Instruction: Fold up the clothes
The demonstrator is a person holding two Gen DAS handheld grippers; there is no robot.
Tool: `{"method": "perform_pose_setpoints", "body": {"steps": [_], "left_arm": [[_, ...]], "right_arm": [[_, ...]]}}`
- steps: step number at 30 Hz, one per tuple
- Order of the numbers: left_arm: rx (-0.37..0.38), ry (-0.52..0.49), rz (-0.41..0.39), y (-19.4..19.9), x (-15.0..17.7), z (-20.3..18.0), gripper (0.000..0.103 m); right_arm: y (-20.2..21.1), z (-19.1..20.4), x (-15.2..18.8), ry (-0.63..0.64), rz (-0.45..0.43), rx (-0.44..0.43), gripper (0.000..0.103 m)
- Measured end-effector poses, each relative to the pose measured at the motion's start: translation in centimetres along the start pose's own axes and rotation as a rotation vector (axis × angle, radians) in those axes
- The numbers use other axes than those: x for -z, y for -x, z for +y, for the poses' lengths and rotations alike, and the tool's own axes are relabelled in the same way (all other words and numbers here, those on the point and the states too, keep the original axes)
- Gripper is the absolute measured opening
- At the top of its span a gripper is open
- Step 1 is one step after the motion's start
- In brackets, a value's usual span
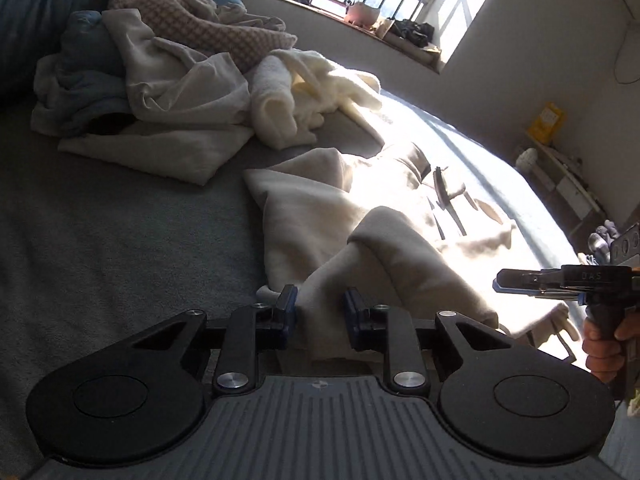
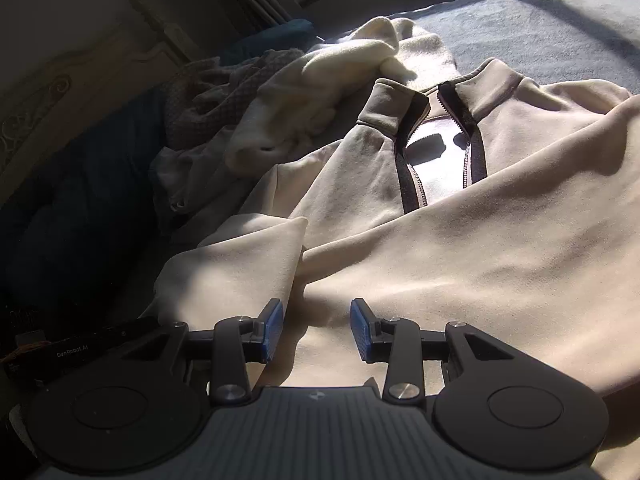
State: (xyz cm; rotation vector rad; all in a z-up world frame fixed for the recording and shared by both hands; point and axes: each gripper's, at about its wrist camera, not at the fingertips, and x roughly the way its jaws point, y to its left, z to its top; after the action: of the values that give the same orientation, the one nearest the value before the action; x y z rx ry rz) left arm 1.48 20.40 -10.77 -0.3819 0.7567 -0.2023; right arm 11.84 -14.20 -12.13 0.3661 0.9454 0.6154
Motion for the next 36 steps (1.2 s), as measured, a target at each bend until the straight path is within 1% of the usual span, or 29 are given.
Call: {"method": "perform_pose_setpoints", "body": {"steps": [2,5,7,10,11,12,13,14,15,17,18,20,22,25,26,27,29,30,34,35,36], "left_arm": [[0.049,0.012,0.014,0.4,-0.4,-0.5,0.012],[0.159,0.066,0.025,0.4,-1.5,-1.8,0.006],[0.242,0.107,0.030,0.0,-2.3,-3.0,0.005],[0.374,0.129,0.051,-2.1,-3.4,-6.4,0.005],[0.422,0.142,0.062,-3.1,-3.6,-7.6,0.006],[0.475,0.162,0.087,-4.1,-3.6,-8.7,0.011],[0.526,0.181,0.125,-5.1,-3.5,-9.7,0.019],[0.557,0.194,0.155,-5.8,-3.2,-10.5,0.037],[0.584,0.202,0.177,-6.4,-2.9,-11.2,0.049],[0.606,0.191,0.159,-6.4,-2.0,-11.7,0.056],[0.615,0.192,0.153,-6.2,-1.7,-11.6,0.060],[0.636,0.197,0.141,-6.0,-1.3,-11.2,0.063],[0.652,0.196,0.119,-5.4,-1.3,-10.5,0.063],[0.673,0.188,0.040,-3.9,-1.6,-9.2,0.063],[0.672,0.188,0.016,-3.6,-1.7,-8.7,0.064],[0.660,0.186,-0.007,-3.4,-1.8,-8.2,0.066],[0.558,0.173,-0.039,-3.8,-1.9,-7.2,0.070],[0.511,0.166,-0.049,-4.1,-1.9,-6.7,0.070],[0.371,0.133,-0.012,-7.5,-2.0,-5.7,0.070],[0.347,0.129,-0.003,-8.4,-2.1,-5.5,0.070],[0.366,0.138,0.005,-9.1,-2.1,-5.6,0.070]], "right_arm": [[0.2,-0.3,0.0,-0.011,-0.005,0.008,0.040],[0.6,-0.9,0.0,-0.034,-0.016,0.016,0.040],[1.1,-1.4,0.0,-0.048,-0.027,0.022,0.040],[2.1,-2.1,-0.1,-0.060,-0.052,0.032,0.040],[2.4,-2.4,-0.2,-0.068,-0.062,0.037,0.040],[2.8,-2.8,-0.3,-0.084,-0.074,0.043,0.040],[3.2,-3.3,-0.4,-0.106,-0.086,0.047,0.040],[3.5,-3.9,-0.4,-0.128,-0.096,0.050,0.040],[3.9,-4.5,-0.4,-0.157,-0.107,0.055,0.040],[4.7,-6.0,-0.2,-0.209,-0.125,0.067,0.040],[5.0,-6.6,-0.1,-0.229,-0.130,0.072,0.040],[5.5,-7.9,0.3,-0.275,-0.136,0.074,0.040],[5.7,-9.1,0.7,-0.325,-0.141,0.070,0.040],[5.8,-9.9,1.0,-0.376,-0.151,0.049,0.040],[5.8,-10.1,1.0,-0.389,-0.154,0.040,0.040],[5.8,-10.1,0.9,-0.398,-0.156,0.031,0.040],[5.9,-10.0,0.8,-0.403,-0.159,0.020,0.040],[5.9,-10.0,0.7,-0.406,-0.161,0.014,0.040],[6.0,-9.6,0.6,-0.419,-0.157,-0.010,0.041],[6.1,-9.6,0.5,-0.421,-0.156,-0.015,0.041],[6.2,-9.5,0.5,-0.422,-0.154,-0.018,0.041]]}}
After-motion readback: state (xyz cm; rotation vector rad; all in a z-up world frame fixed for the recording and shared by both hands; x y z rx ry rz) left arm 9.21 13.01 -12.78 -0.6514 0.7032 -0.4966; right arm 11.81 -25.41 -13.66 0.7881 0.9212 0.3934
